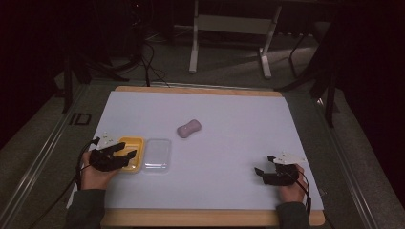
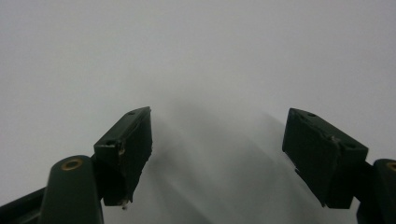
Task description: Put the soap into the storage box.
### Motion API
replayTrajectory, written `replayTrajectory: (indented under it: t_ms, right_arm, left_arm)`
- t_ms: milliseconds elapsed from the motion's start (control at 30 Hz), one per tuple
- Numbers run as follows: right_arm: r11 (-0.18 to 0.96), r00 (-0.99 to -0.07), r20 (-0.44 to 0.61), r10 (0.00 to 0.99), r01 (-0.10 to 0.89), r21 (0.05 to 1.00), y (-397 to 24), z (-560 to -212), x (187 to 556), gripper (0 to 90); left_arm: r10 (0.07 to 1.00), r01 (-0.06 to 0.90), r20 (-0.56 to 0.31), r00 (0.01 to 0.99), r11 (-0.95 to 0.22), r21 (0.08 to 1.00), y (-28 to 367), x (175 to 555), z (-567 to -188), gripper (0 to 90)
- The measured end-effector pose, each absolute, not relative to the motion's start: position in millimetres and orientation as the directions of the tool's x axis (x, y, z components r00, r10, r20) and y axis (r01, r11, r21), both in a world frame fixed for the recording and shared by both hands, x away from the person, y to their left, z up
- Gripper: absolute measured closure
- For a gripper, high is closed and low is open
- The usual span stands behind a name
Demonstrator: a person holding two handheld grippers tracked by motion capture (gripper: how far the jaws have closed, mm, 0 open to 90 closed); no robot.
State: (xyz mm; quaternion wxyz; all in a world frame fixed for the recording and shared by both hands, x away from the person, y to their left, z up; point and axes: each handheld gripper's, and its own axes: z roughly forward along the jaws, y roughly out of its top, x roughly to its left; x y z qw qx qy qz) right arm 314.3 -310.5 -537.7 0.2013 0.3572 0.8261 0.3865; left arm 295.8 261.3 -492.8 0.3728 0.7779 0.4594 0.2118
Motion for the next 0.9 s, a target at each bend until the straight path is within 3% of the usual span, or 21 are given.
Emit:
replayTrajectory:
  t_ms: [900]
  right_arm:
    - [0.428,-0.669,-0.056,0.741,0.407,0.807,-313.1,-536.7,310.7,22.2]
  left_arm:
    - [0.800,0.550,-0.024,0.600,-0.390,0.738,237.4,309.1,-485.5,44.4]
